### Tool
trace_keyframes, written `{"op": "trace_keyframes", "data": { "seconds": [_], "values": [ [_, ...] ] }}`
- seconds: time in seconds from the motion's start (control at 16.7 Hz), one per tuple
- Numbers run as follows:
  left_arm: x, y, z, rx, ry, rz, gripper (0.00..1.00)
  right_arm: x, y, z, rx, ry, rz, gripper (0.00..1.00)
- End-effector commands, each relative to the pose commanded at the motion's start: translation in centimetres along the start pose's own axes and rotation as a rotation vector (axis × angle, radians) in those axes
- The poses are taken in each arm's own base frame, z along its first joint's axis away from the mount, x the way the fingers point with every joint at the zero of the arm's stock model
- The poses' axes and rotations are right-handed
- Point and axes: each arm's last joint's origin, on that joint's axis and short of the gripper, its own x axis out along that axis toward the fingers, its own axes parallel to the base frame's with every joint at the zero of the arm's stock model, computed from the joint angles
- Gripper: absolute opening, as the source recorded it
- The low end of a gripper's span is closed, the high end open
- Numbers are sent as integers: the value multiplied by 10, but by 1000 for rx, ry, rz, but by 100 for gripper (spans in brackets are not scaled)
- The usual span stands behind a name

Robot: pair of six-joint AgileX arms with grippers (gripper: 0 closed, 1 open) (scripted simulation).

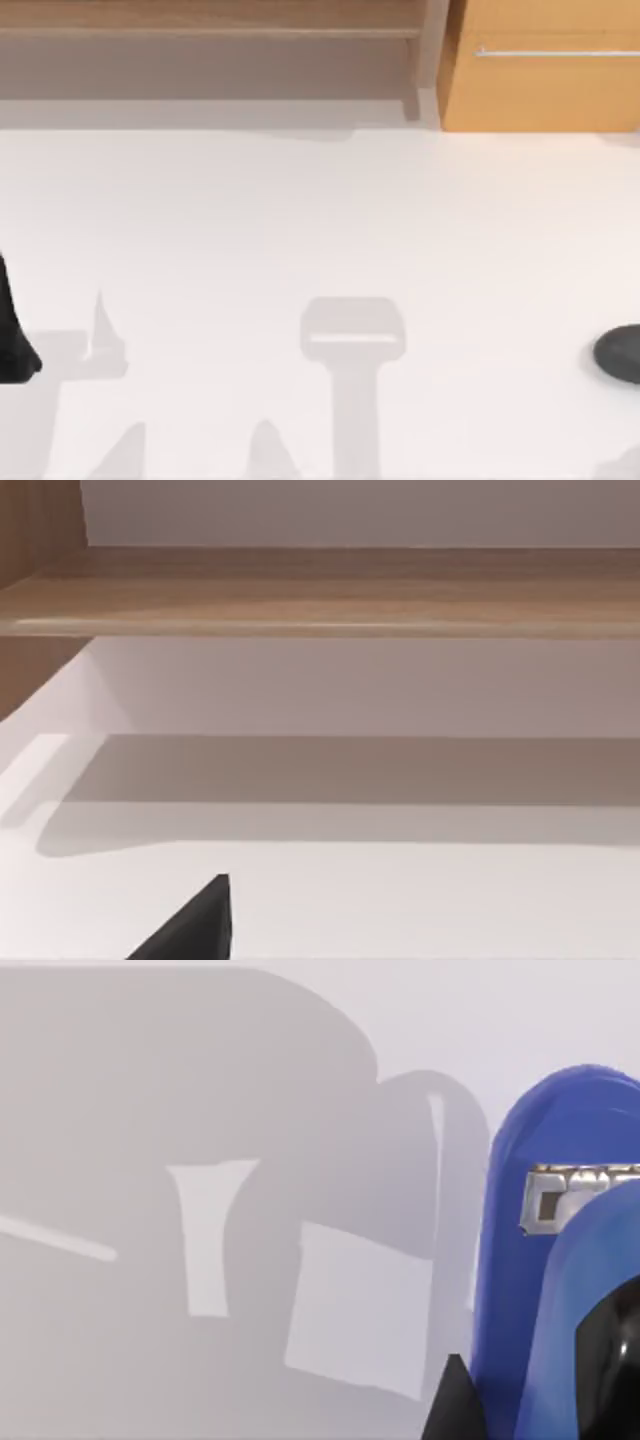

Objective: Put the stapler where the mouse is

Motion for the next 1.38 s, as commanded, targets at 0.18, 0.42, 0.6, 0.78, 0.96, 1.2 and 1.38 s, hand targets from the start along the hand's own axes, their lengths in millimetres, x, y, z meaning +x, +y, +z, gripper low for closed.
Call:
{"op": "trace_keyframes", "data": {
  "seconds": [0.18, 0.42, 0.6, 0.78, 0.96, 1.2, 1.38],
  "values": [
    [0, 0, 0, 0, 0, 0, 100, -5, 0, 0, 0, -7, -3, 0],
    [0, 0, 0, 0, 0, 0, 100, -5, 0, 3, 2, 0, 0, 0],
    [0, 0, 0, 0, 0, 0, 100, -14, -2, 24, 4, 20, 4, 0],
    [0, 0, 0, 0, 0, 0, 100, -28, -1, 69, -2, 44, 6, 0],
    [0, 0, 0, 0, 0, 0, 100, -39, 8, 129, -15, 57, 2, 0],
    [0, 0, 0, 0, 0, 0, 100, -40, 39, 208, -39, 51, -5, 0],
    [0, 0, 0, 0, 0, 0, 100, -34, 70, 252, -56, 26, -9, 0]
  ]
}}
